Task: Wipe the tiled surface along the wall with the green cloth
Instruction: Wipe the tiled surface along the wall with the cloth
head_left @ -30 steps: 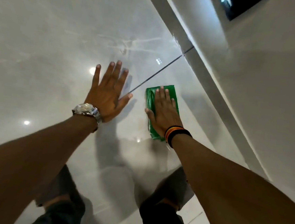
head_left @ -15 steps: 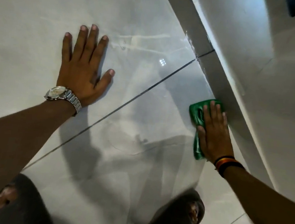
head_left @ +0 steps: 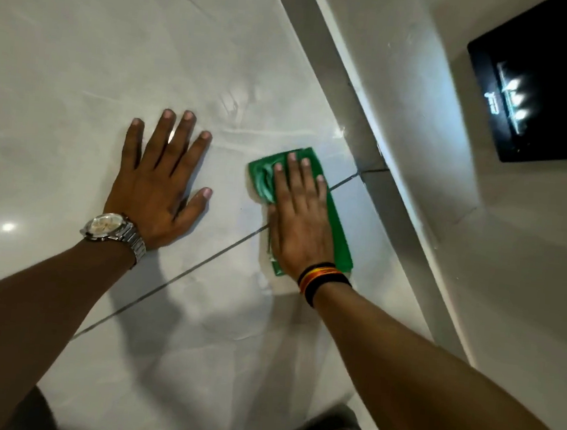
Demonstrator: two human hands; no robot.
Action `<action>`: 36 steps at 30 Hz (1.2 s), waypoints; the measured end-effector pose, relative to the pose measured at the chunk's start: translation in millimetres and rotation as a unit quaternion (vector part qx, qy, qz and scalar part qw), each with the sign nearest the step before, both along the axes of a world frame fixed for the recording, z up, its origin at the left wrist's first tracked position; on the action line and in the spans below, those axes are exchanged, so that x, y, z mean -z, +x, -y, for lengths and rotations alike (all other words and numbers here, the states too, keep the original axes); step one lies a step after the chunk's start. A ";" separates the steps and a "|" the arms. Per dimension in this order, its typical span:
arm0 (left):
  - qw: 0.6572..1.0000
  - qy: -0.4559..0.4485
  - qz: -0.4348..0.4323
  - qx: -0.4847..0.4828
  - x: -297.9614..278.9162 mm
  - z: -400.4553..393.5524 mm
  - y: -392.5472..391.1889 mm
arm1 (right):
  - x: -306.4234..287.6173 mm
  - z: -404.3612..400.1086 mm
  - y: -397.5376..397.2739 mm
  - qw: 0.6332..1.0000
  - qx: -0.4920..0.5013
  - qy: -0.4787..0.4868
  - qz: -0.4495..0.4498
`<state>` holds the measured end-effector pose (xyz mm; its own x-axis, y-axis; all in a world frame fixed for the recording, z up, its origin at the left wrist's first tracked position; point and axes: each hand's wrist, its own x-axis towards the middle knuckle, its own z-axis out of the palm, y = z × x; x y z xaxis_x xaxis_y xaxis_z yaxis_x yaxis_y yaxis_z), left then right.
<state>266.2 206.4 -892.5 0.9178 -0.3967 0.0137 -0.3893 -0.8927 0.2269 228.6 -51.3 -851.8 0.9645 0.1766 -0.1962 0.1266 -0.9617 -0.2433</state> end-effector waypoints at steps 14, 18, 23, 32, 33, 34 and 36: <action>1.000 -0.003 -0.005 0.003 1.9 -1.3 0.5 | -3.5 54.6 44.7 1.000 -0.004 -0.014 0.021; 1.000 -0.001 -0.006 0.005 1.5 -0.4 -0.1 | -1.6 70.8 -19.9 0.995 0.097 0.001 -0.017; 1.000 0.000 -0.010 0.007 2.7 -1.1 0.7 | -1.8 56.9 4.7 0.996 0.088 0.011 -0.013; 1.000 0.000 0.002 0.006 2.5 -1.3 -0.4 | 10.2 -11.5 81.5 0.994 0.083 0.021 0.061; 1.000 -0.001 0.002 0.007 1.8 -1.0 -0.7 | 12.1 -3.7 70.5 0.996 0.052 0.027 0.062; 1.000 -0.002 0.002 0.008 1.2 -0.8 -0.3 | 13.2 8.8 55.0 0.997 0.016 0.032 0.062; 1.000 -0.001 -0.001 0.008 0.3 -1.0 0.3 | 13.6 39.0 10.8 0.998 -0.029 0.034 0.044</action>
<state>266.4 207.5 -892.8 0.9113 -0.4115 0.0134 -0.4034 -0.8859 0.2291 239.4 -90.3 -865.4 0.9652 0.2426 -0.0973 0.2051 -0.9338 -0.2931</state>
